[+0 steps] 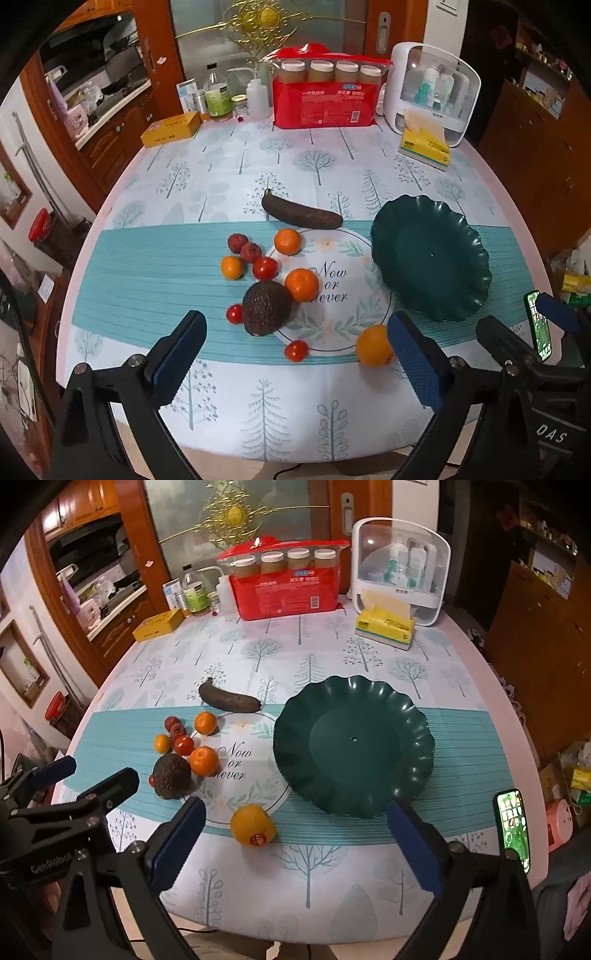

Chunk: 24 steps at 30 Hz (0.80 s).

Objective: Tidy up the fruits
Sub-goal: 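Move the right tool toward the yellow grapefruit while the left tool approaches the avocado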

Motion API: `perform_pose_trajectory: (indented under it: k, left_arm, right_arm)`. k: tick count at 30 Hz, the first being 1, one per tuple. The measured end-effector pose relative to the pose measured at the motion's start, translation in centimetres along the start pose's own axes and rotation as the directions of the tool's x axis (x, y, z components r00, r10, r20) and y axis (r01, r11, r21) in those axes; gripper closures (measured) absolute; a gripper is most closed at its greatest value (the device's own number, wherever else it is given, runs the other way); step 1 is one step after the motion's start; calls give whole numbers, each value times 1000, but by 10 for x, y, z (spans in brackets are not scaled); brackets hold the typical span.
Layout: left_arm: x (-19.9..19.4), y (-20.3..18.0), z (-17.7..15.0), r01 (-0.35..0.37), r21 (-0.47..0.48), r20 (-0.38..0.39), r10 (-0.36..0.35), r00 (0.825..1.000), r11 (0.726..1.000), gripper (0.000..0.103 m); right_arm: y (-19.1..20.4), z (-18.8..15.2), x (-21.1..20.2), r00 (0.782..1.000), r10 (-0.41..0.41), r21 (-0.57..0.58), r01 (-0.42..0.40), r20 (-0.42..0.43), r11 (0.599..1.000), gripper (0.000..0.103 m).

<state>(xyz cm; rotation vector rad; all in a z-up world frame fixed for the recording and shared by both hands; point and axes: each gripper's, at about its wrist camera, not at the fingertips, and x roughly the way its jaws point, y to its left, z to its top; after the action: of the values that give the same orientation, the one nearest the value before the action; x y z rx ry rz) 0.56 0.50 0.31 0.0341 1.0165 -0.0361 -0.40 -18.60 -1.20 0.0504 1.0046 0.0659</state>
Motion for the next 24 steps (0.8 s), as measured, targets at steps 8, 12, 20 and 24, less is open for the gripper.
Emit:
perform_pose_trajectory:
  k: [8,12,20,24]
  left_arm:
    - [2,10,14,22,28,7,-22,1000,999,5]
    - [6,15,16,42,34,-2,-42,999,999,5]
    - [12,21,19,60,34,-11,-60,998,998,5]
    - [14,23,19,58,42,-10,-57,998,997,5]
  right_arm:
    - [12,7,0,1000,-23,25,23,6,999,5]
    - [17,9,0,999,-42,31,42,4,999,8]
    - [24,10,4,997,-70,32,70,-20,997,10]
    - [27,9,7,996,-81,32,82,-31,996,10]
